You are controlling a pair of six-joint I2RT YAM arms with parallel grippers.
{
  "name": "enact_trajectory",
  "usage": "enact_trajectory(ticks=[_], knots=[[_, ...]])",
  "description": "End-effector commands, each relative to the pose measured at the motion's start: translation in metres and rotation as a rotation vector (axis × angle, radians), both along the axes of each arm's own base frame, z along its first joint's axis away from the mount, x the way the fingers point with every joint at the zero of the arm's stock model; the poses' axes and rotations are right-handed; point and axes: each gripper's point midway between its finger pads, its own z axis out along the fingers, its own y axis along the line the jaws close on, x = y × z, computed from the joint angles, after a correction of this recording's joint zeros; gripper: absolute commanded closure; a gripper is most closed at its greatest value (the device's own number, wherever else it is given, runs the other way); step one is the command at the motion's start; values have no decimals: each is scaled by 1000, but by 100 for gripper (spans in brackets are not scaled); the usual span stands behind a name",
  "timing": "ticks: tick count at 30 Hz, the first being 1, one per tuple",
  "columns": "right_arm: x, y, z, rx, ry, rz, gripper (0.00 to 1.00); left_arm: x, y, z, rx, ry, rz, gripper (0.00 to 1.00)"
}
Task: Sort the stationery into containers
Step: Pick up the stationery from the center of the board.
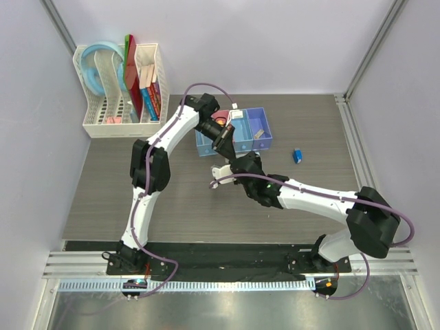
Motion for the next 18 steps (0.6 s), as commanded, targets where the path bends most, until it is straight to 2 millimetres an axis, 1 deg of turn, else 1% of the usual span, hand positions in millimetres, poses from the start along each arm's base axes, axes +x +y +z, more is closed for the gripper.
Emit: enact_trajectory(ticks=[1,4,5,6,8,10,12,13,15,16,17,18], knots=[[12,16,29,90,-78,-4,99,-57,21,46,77,245,-17,100],[13,15,29,86,-84,-10,99,-58,22,45,73,238,-22,100],[13,15,28,80,-85,-13,97,-58,22,44,70,236,-23,100],[13,13,30,81,-91,-21,81,-57,21,45,67,231,-25,100],[13,12,33,91,-96,-24,69,-56,21,45,61,225,-26,100],[13,14,37,136,-95,-37,58,-54,19,45,52,232,-23,100],[14,15,46,171,-99,-53,52,-51,18,45,50,229,-21,100],[14,15,50,206,-97,-66,42,-47,17,45,46,219,-19,100],[11,15,60,239,-88,-69,28,-39,17,45,39,223,-2,100],[10,15,62,259,-80,-67,24,-35,16,43,35,231,4,100],[8,18,64,295,-67,-64,17,-27,17,46,20,228,23,100],[6,18,67,310,-53,-68,16,-22,17,46,18,225,33,100]])
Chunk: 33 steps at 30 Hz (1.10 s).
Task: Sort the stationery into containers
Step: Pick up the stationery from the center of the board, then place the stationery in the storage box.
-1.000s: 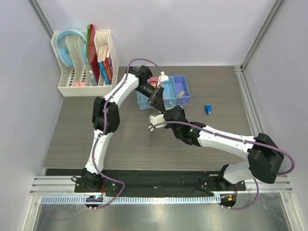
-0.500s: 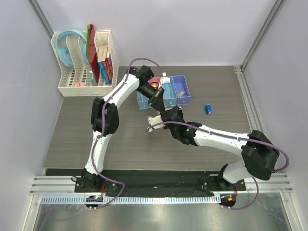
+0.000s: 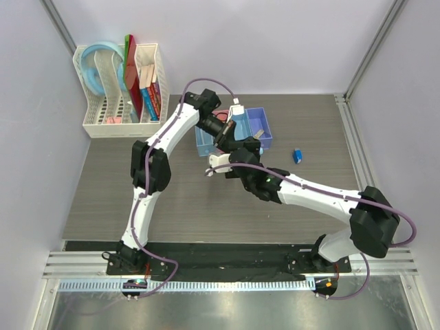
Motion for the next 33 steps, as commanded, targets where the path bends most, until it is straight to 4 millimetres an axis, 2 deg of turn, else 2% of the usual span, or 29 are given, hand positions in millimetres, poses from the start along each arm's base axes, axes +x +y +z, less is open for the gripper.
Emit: enact_trajectory(ticks=[1,4,5,6,7,8,10,11,13,14,16,17,18,20,21,26,31,33], knots=[[-3,5,49,215,-27,-30,15,-17,21,34,50,237,52,100],[-7,2,62,342,19,-44,14,12,27,25,61,214,139,100],[-4,-1,65,390,38,-47,14,19,29,28,56,196,166,100],[-4,-5,71,449,51,-68,14,40,26,24,63,153,226,100],[-4,-10,79,504,49,-76,14,50,32,15,83,159,274,100],[4,-25,84,546,42,-117,13,61,34,12,93,125,313,100],[12,-39,90,653,54,-165,12,93,43,0,172,26,448,100],[22,-60,91,683,39,-229,11,101,46,-4,208,14,499,100],[32,-80,82,735,67,-304,10,120,52,-12,267,-45,602,100],[41,-103,72,740,74,-380,10,125,54,-15,290,-59,630,100],[48,-117,54,764,127,-434,10,141,58,-19,331,-96,714,100],[51,-126,38,752,163,-474,10,145,60,-18,341,-111,734,100],[55,-143,30,758,174,-524,11,148,58,-15,334,-122,745,100],[56,-153,9,780,236,-569,11,159,61,-11,349,-151,802,100],[58,-165,-1,783,252,-611,12,163,60,-5,339,-170,815,100],[53,-181,-40,755,320,-694,13,180,69,5,393,-254,932,100],[52,-180,-74,745,385,-750,14,185,71,-5,491,-311,1030,100],[55,-179,-79,758,394,-762,15,187,71,-9,534,-330,1078,100]])
